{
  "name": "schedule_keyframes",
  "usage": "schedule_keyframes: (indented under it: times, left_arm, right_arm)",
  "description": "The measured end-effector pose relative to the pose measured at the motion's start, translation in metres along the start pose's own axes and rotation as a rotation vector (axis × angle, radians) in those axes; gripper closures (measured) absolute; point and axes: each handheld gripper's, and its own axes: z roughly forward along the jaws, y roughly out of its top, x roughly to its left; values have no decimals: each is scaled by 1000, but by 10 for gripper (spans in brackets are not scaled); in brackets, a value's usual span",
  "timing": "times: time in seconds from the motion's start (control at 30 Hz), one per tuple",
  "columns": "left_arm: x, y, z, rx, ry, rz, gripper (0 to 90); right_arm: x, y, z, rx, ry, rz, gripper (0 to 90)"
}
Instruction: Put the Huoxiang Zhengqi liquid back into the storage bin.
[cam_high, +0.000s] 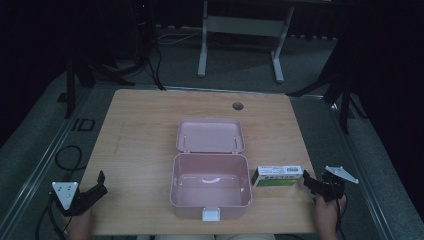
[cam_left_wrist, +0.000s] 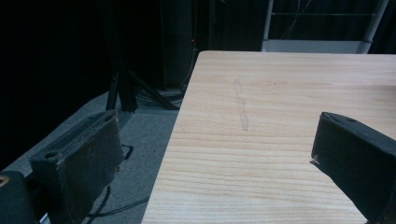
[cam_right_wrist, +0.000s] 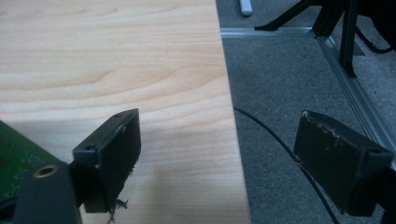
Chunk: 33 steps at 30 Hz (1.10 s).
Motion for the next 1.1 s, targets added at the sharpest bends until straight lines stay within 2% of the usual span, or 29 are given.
schedule_keyframes:
  times: [0.07,0.17,0.2,0.27,0.33,0.4,0.43,0.5,0.53,0.63,0.67,0.7,0.77,0.8,0.93,1.0,1.1]
  left_arm:
    - [0,0,0,1,1,2,22]
    - [-1,0,1,3,2,5,22]
    - [-1,0,1,4,1,4,22]
    - [0,0,0,2,-1,3,22]
    - [0,0,0,-3,-2,-6,22]
    - [0,0,0,-2,-5,-6,22]
    - [0,0,0,-2,-7,-2,22]
    - [0,0,0,0,-8,4,22]
    - [0,0,0,2,-10,5,22]
    - [0,0,1,2,-15,6,22]
    - [0,0,1,1,-15,4,22]
    - [0,0,1,1,-15,4,22]
    - [0,0,1,3,-16,6,22]
    - [0,0,1,4,-16,7,22]
    - [-1,0,1,4,-17,10,22]
    - [-1,0,1,5,-18,10,22]
    - [-1,0,1,5,-20,12,22]
  right_arm:
    - [0,0,1,17,6,-4,149]
    - [0,0,0,6,7,-4,122]
    - [-2,0,0,11,34,-6,99]
    - [-1,1,0,10,-2,-11,99]
    - [-1,1,1,18,12,-12,99]
    - [-3,2,2,31,43,-13,99]
    - [-4,3,2,34,38,-7,99]
    - [-7,4,3,64,93,-23,99]
    - [-8,4,3,70,83,-31,100]
    - [-14,5,3,123,155,-25,101]
    - [-15,5,2,136,171,-43,100]
    - [-14,4,0,144,153,-61,100]
    - [-15,3,-2,163,180,-86,100]
    - [-14,2,-4,173,175,-105,100]
    - [-14,0,-9,222,234,-171,100]
    - [-14,0,-13,229,244,-206,100]
    - [-13,3,-20,252,291,-243,101]
